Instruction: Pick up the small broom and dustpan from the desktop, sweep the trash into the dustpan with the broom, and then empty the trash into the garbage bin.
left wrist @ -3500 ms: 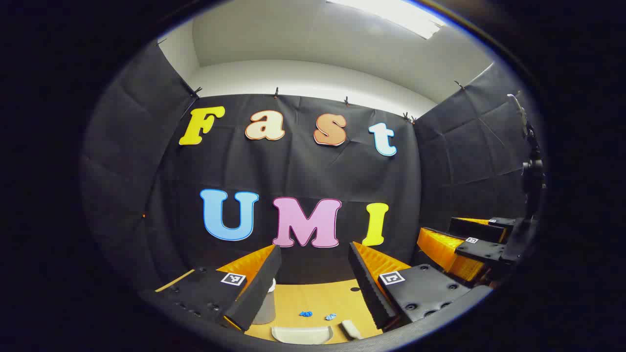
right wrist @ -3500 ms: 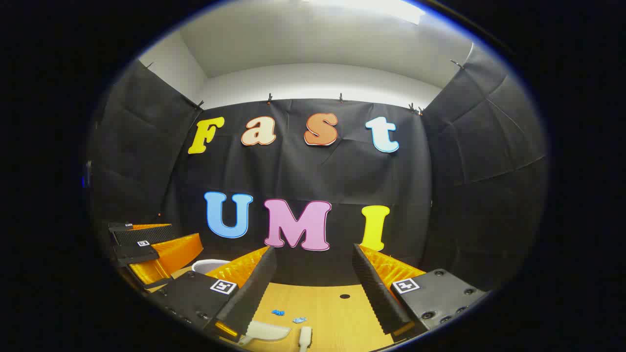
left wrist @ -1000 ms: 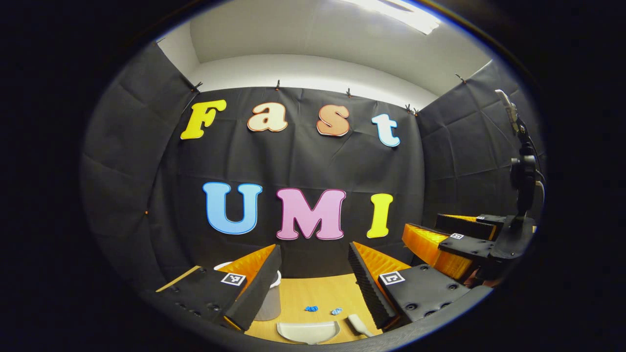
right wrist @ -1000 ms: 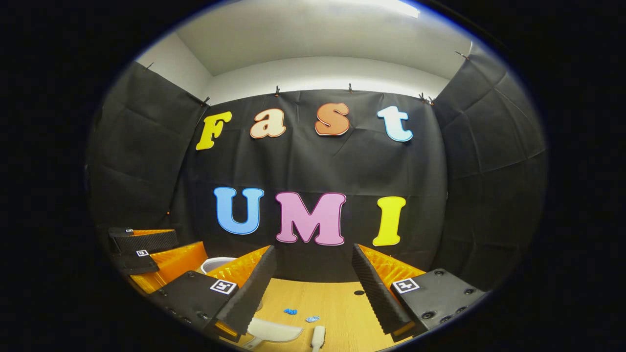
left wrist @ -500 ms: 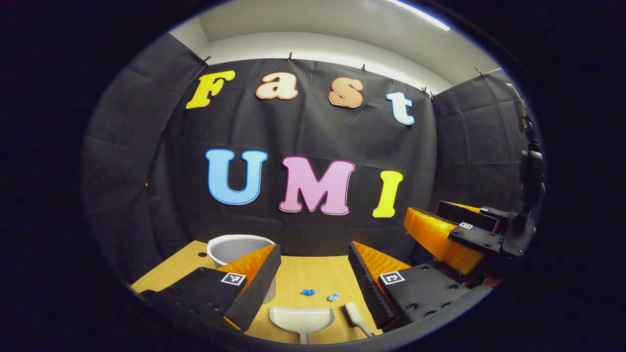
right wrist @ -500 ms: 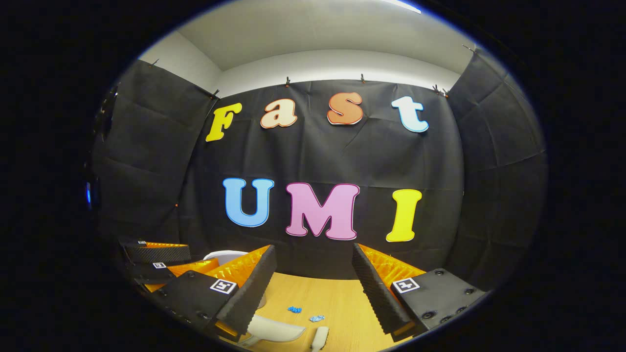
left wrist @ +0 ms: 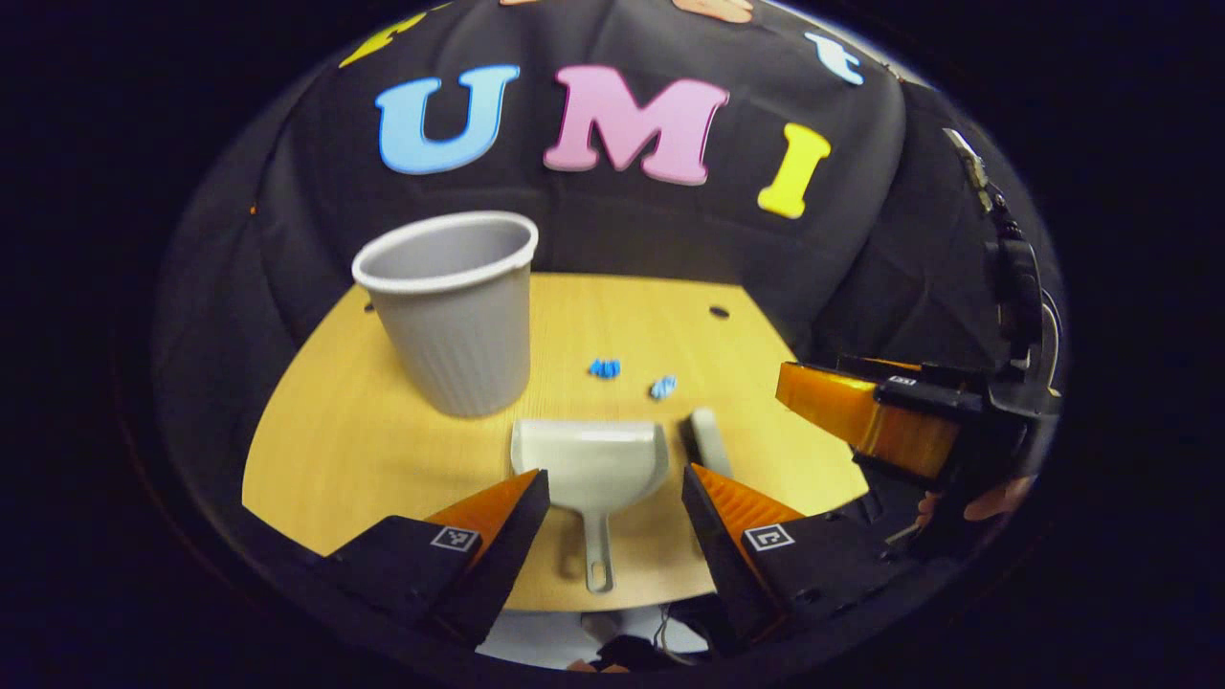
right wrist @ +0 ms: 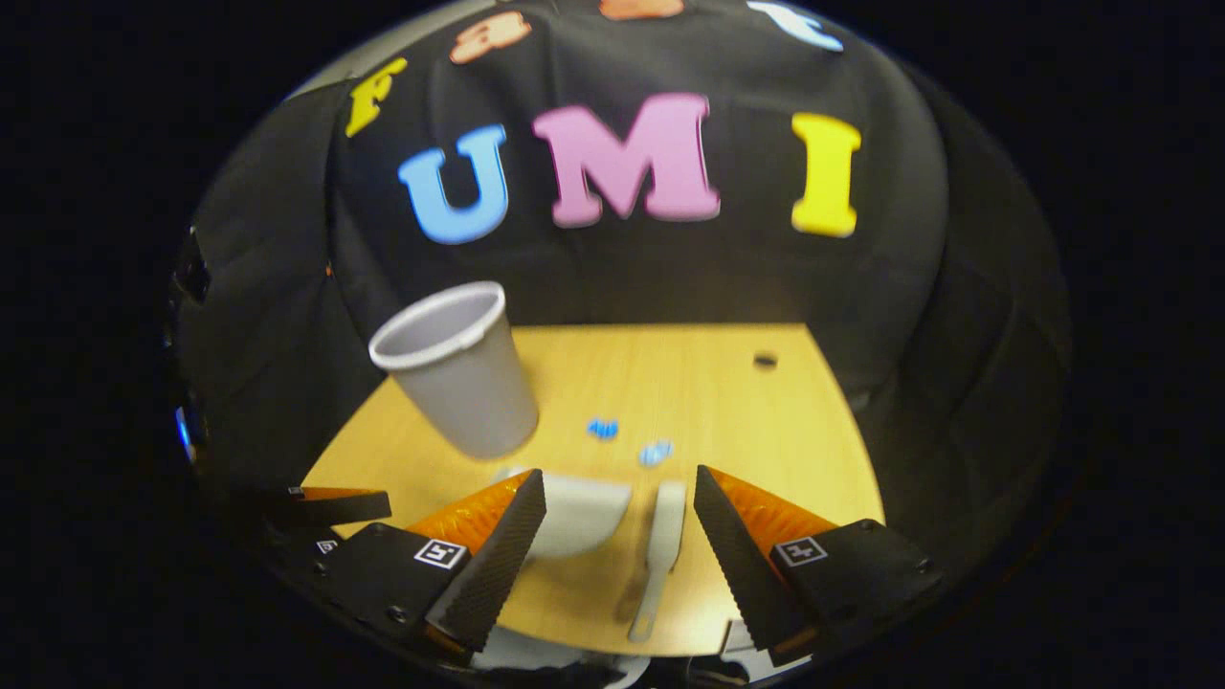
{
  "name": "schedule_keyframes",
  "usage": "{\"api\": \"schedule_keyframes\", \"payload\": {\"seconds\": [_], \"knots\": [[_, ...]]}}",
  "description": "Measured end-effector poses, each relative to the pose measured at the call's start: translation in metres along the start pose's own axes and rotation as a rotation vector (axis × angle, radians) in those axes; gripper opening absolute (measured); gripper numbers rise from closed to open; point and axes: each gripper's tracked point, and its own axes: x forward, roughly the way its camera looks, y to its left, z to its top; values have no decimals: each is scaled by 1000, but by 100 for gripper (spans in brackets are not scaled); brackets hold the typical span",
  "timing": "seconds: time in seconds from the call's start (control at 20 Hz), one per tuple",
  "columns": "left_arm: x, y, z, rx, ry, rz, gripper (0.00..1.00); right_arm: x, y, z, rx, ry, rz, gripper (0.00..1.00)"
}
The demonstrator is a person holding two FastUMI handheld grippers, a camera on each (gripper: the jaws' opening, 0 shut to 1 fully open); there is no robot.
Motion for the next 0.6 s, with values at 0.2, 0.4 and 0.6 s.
{"api": "schedule_keyframes", "payload": {"seconds": [0.2,0.4,0.6], "knots": [[46,2,-6,-38,298,29,85,44,-28,-65,105,413,-46,95],[65,7,21,-130,496,40,84,70,-51,-95,105,639,-145,95],[97,16,27,-65,545,73,85,97,-51,-105,84,728,-160,88]]}}
